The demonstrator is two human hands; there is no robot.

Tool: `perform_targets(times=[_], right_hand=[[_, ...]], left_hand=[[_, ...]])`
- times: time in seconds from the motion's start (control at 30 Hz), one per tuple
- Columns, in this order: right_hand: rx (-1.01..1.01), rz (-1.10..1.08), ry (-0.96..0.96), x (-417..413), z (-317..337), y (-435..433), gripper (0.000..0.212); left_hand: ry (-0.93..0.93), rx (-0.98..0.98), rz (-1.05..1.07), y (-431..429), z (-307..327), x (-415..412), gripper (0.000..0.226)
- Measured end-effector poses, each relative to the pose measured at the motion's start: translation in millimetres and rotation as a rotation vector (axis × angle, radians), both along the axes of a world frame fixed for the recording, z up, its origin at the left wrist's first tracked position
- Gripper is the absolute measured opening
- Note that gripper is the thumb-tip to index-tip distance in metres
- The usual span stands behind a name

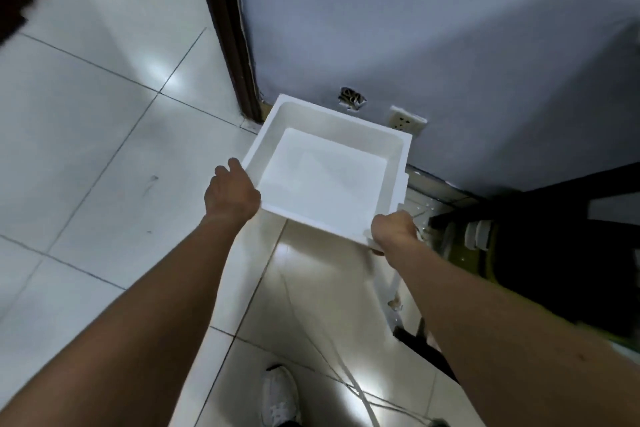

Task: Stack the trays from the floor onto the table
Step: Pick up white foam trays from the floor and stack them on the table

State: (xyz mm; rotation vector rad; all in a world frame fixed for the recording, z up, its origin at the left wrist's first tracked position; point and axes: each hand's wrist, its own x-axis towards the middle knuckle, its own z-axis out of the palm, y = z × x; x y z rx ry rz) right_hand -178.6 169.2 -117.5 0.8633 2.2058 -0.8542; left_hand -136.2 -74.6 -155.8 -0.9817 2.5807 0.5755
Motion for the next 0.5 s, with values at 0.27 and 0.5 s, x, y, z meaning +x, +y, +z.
perform_targets(times=[0.27,0.5], right_hand=[[-0.107,0.194,0.08,-7.2,130.3,16.4,0.047],[-0.162,0.312,0.161,16.0,295.9,28.7,0.023]], left_hand=[[-0.096,0.114,-0.051,-17.7,152.2,22.8,0.041],[-0.029,-0.012,-0.091,-14.5,290.1,31.5,0.02]])
